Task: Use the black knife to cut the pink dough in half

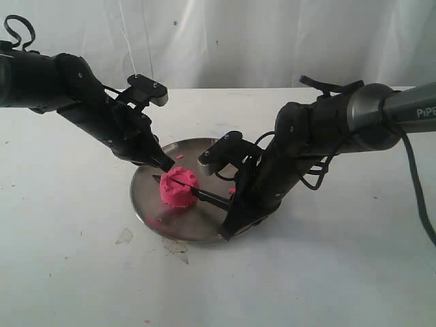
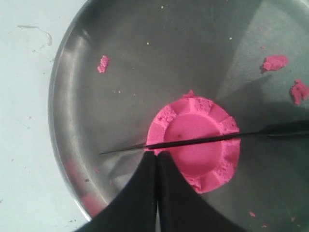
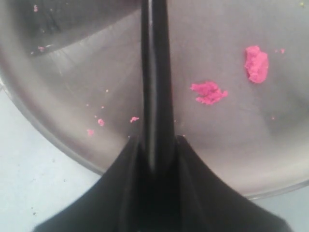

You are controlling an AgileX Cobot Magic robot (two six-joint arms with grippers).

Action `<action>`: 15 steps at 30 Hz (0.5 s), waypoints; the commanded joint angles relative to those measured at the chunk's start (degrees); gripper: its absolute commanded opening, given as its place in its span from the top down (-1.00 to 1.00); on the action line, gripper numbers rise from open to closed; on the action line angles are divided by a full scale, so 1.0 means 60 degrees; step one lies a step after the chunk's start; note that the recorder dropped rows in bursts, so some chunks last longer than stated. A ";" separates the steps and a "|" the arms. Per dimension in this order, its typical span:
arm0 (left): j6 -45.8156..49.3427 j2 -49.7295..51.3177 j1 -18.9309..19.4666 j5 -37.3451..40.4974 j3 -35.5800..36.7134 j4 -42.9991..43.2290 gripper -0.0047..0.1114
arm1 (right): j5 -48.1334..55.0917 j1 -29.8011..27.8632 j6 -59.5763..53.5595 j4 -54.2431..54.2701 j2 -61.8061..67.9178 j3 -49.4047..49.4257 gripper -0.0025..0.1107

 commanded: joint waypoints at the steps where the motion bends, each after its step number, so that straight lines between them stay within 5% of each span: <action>1: -0.0016 0.0190 -0.0004 -0.0191 0.0059 -0.0056 0.92 | -0.0099 0.0014 -0.0039 -0.0054 -0.0005 -0.0022 0.96; 15: 0.0042 0.1004 -0.0004 -0.1569 0.0059 0.0012 0.92 | -0.0239 0.0014 -0.0039 -0.0054 -0.0005 -0.0022 0.96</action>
